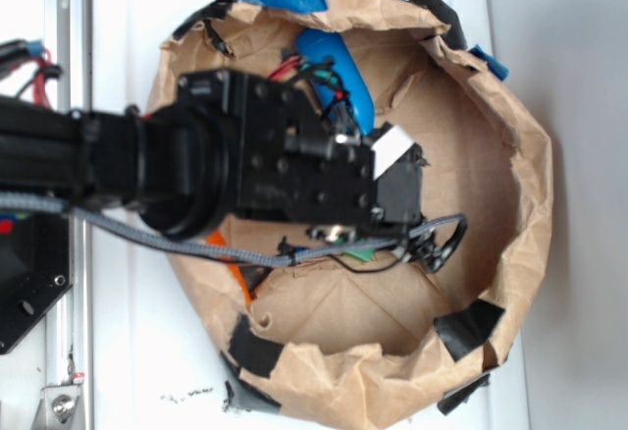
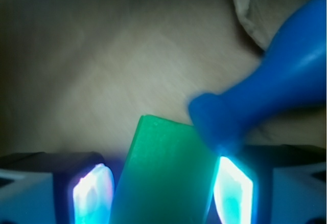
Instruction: Grab the green block.
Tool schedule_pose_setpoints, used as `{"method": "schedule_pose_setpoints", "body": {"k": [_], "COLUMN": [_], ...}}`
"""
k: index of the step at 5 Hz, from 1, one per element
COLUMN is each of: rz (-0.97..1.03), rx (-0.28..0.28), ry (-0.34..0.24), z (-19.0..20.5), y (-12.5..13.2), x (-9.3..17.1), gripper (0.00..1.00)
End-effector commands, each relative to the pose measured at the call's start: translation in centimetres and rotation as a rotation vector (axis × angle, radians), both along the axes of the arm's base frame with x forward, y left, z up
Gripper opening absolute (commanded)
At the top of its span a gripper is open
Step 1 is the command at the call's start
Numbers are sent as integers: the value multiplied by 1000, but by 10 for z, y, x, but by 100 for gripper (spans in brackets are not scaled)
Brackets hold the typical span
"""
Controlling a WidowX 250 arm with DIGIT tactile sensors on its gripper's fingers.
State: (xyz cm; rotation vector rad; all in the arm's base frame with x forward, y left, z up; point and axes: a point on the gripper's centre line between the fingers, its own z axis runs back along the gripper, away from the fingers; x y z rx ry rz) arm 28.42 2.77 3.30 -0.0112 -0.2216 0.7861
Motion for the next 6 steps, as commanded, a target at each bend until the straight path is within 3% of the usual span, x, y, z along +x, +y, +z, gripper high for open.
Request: {"method": "schedule_pose_setpoints", "body": {"k": [1,3,5,6], "rz": [-296,-331,-444,-453], "rx": [13,-37,-32,0], "ry": [-133,-120,-23,-49], "z": [82,112,129,124], "y": [20,24,15,14], "x": [-6,-16,-30,-31], "gripper": [0,0,0,0]}}
